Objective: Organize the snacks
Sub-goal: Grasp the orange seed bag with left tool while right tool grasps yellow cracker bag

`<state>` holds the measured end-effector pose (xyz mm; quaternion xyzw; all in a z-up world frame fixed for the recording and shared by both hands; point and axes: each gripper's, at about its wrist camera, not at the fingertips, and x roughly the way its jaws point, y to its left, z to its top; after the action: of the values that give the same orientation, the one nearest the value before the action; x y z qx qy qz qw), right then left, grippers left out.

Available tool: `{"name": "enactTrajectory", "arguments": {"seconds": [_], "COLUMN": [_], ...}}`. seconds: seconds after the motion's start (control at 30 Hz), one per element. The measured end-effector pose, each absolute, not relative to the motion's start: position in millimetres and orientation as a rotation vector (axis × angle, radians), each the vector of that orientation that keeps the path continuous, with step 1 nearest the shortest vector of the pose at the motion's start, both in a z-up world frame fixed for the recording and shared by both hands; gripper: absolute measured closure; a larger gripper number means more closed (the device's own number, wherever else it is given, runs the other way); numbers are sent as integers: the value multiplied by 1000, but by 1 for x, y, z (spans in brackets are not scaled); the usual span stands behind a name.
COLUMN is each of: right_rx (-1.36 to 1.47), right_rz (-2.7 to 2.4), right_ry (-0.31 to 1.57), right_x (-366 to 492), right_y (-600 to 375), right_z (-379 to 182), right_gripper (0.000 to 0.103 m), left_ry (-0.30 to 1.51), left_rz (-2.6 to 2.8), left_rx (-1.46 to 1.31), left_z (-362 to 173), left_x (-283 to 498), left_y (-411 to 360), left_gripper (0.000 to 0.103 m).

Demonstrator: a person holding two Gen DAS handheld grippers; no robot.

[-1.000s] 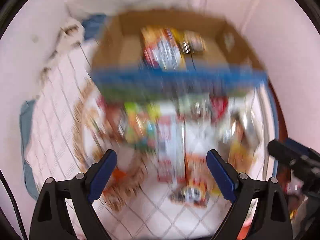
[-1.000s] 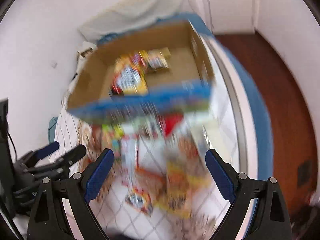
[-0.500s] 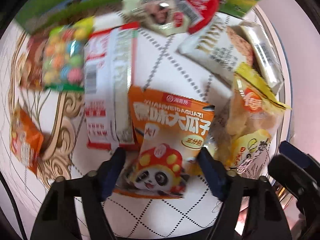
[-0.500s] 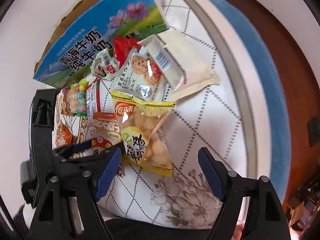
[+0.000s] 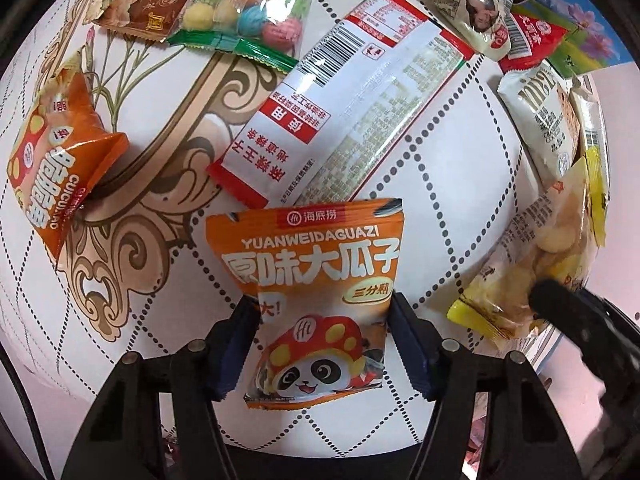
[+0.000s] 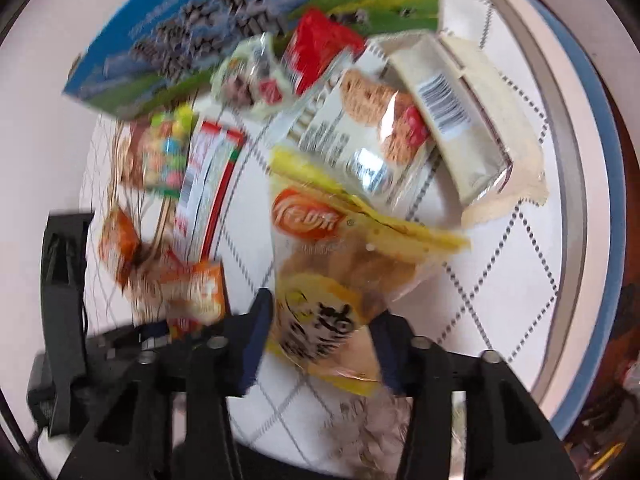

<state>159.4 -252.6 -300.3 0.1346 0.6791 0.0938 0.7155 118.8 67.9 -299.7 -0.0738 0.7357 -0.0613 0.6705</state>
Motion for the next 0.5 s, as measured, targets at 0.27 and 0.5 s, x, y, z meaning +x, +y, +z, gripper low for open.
{"name": "enactTrajectory", "arguments": {"seconds": [0.27,0.5], "right_rx": [377,500], "right_rz": [191,58], "right_ry": [1515,1465], "right_x": [162,179], "right_y": [-263,-263], "right_z": [-312,-323], "right_gripper": [56,45], "left_ry": [1665,1671], "left_rz": [-125,-123], "left_rx": [-167,-171], "left_z": [-309,-313], "left_x": [119,118], "left_y": [63,60], "left_gripper": [39,38]}}
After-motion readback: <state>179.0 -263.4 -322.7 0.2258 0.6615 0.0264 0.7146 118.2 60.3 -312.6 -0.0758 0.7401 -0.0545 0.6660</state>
